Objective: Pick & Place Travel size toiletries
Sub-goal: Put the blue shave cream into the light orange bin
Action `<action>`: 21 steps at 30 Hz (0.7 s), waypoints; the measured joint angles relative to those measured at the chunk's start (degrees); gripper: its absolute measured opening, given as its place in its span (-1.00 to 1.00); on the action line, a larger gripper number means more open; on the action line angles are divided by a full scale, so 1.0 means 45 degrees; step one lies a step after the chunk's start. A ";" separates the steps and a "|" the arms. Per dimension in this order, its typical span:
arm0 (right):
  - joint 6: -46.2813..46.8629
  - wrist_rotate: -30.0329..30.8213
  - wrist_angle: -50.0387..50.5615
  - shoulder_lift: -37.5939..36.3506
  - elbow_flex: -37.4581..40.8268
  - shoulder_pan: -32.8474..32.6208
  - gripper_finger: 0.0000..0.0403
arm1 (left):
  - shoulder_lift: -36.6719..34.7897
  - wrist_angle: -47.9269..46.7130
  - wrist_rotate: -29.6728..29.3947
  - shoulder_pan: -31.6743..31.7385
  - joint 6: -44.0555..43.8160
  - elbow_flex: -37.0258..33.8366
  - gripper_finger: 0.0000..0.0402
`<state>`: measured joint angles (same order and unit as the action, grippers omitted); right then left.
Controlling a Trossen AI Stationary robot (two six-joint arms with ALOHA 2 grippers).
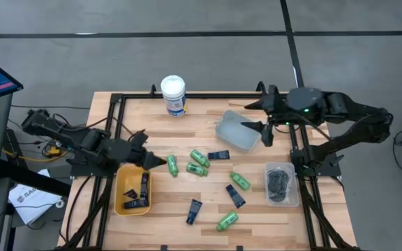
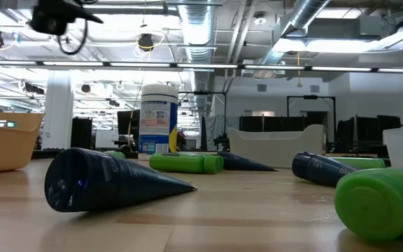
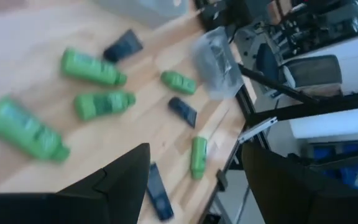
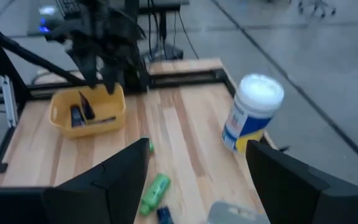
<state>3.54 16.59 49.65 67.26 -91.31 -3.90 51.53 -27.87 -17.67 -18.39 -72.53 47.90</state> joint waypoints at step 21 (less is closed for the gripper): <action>-0.0118 0.0002 0.0008 -0.0285 0.0015 -0.0044 0.29 | 0.5667 0.2205 0.4698 0.3342 0.9861 0.0000 0.25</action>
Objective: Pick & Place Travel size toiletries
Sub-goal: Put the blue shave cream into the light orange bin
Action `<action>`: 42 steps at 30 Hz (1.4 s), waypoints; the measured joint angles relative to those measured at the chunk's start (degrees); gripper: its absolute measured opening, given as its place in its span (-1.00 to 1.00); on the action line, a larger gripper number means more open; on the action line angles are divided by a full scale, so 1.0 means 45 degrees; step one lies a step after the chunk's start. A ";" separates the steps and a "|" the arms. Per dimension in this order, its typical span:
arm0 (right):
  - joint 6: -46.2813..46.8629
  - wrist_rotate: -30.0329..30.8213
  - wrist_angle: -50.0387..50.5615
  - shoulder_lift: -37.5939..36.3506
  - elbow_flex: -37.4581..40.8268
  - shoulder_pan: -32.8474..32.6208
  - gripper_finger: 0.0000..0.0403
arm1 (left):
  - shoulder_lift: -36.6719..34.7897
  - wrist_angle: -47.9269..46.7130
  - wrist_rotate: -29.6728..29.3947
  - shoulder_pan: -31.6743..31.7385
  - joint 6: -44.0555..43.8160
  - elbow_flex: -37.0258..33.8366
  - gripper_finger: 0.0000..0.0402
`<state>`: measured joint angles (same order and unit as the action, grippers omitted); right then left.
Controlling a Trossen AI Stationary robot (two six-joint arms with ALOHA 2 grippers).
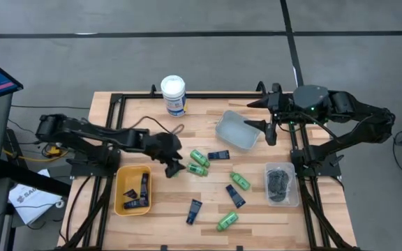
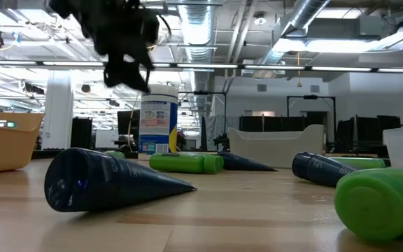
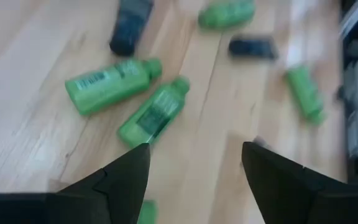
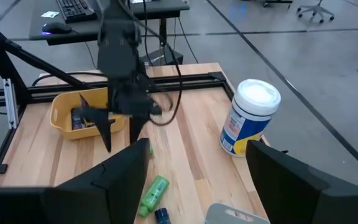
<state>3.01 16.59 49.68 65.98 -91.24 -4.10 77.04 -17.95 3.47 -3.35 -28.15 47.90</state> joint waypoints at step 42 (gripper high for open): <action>0.0544 -0.0008 0.0287 0.0005 0.0117 0.0034 0.29 | -0.4049 -0.4735 0.1000 -0.8614 -1.0892 0.0000 -0.97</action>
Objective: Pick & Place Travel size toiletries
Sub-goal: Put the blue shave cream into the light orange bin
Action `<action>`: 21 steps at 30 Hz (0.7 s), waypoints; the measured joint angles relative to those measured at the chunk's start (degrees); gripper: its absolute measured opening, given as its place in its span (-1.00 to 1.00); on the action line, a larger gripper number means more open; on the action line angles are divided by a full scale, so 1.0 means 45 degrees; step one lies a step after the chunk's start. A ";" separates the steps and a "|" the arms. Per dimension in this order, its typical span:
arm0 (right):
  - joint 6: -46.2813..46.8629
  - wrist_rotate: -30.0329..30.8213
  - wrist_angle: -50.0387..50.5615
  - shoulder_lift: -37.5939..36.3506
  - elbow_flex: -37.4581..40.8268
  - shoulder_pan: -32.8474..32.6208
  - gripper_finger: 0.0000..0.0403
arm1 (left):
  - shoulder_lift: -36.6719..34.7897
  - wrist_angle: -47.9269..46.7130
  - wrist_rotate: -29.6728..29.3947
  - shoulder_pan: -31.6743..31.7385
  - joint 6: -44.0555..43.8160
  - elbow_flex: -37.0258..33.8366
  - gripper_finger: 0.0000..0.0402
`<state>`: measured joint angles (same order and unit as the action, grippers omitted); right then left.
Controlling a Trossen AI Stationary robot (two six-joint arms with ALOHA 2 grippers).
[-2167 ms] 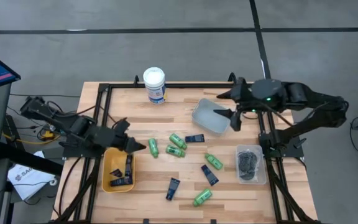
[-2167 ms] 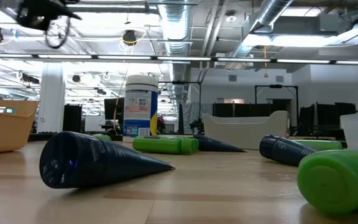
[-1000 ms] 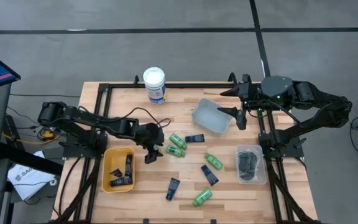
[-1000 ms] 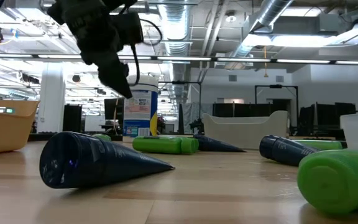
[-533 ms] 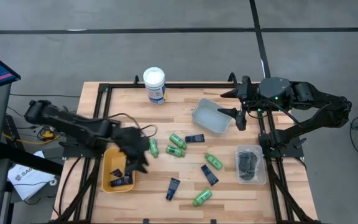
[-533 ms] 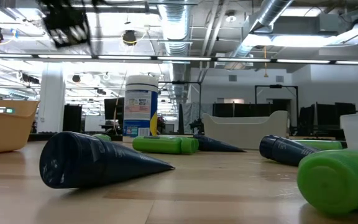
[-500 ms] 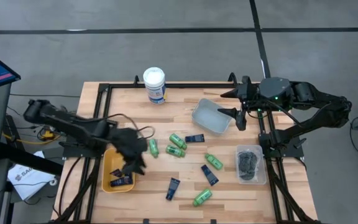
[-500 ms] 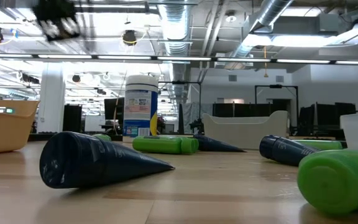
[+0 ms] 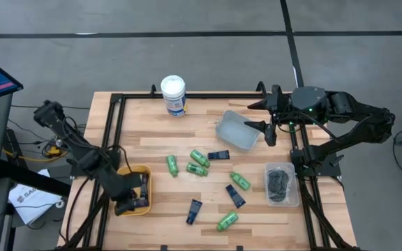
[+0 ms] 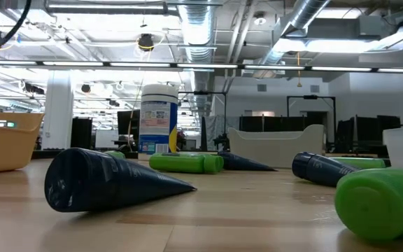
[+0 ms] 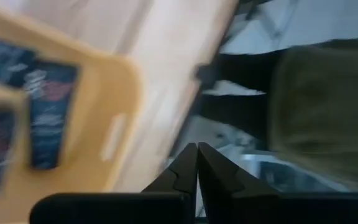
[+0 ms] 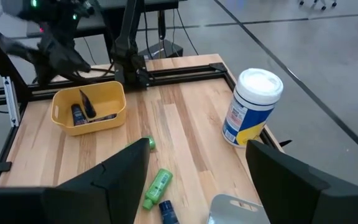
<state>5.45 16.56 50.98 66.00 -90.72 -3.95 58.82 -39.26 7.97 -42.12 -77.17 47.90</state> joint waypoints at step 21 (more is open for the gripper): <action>0.0141 0.0005 -0.0112 0.0000 0.0005 -0.0013 0.29 | 0.1635 -0.4862 -0.2425 0.0106 -0.0347 0.0000 -1.00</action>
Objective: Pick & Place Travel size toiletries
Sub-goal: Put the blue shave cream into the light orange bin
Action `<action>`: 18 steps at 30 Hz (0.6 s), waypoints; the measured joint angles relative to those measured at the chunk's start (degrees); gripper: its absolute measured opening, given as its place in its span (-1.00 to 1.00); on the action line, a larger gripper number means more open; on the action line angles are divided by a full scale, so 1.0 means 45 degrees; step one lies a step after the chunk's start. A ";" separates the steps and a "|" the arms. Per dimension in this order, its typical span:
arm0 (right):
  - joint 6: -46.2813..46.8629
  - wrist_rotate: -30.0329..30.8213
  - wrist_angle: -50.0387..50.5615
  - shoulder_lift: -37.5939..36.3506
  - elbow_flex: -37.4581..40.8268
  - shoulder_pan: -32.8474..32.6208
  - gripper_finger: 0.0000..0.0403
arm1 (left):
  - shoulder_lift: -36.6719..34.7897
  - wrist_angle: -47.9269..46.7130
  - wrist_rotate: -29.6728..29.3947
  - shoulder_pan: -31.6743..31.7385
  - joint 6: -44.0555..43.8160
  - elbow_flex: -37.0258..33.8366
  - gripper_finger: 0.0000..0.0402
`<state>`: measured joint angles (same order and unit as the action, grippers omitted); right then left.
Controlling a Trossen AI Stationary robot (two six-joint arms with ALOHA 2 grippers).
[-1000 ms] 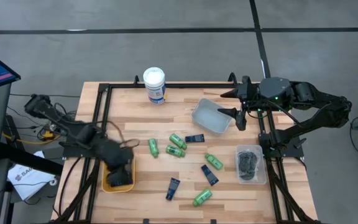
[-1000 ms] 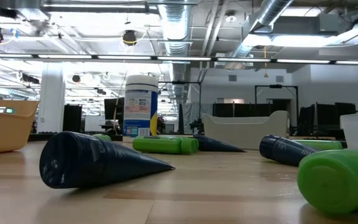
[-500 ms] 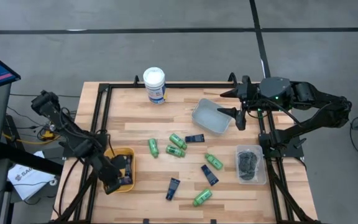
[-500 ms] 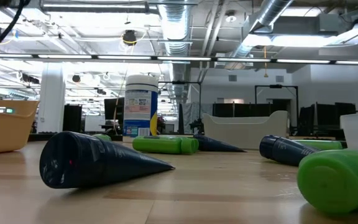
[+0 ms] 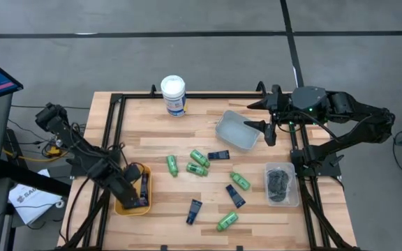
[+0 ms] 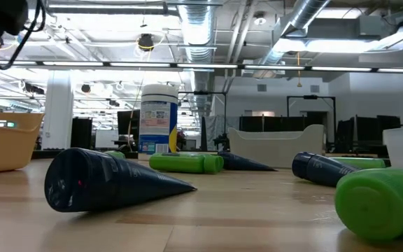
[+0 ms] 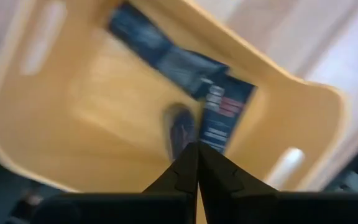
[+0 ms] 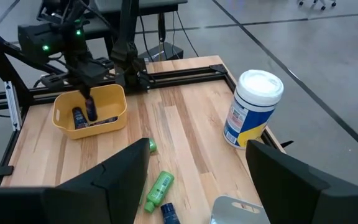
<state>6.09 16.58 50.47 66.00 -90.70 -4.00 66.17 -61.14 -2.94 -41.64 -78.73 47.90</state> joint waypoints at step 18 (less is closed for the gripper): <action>0.0005 0.0000 0.0001 0.0000 0.0000 0.0004 0.29 | -0.0010 -0.3014 -0.0283 0.1492 0.0065 -0.0019 -1.00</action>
<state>6.11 16.58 50.48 66.00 -90.70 -3.99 66.13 -74.70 -4.21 -34.92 -78.43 47.81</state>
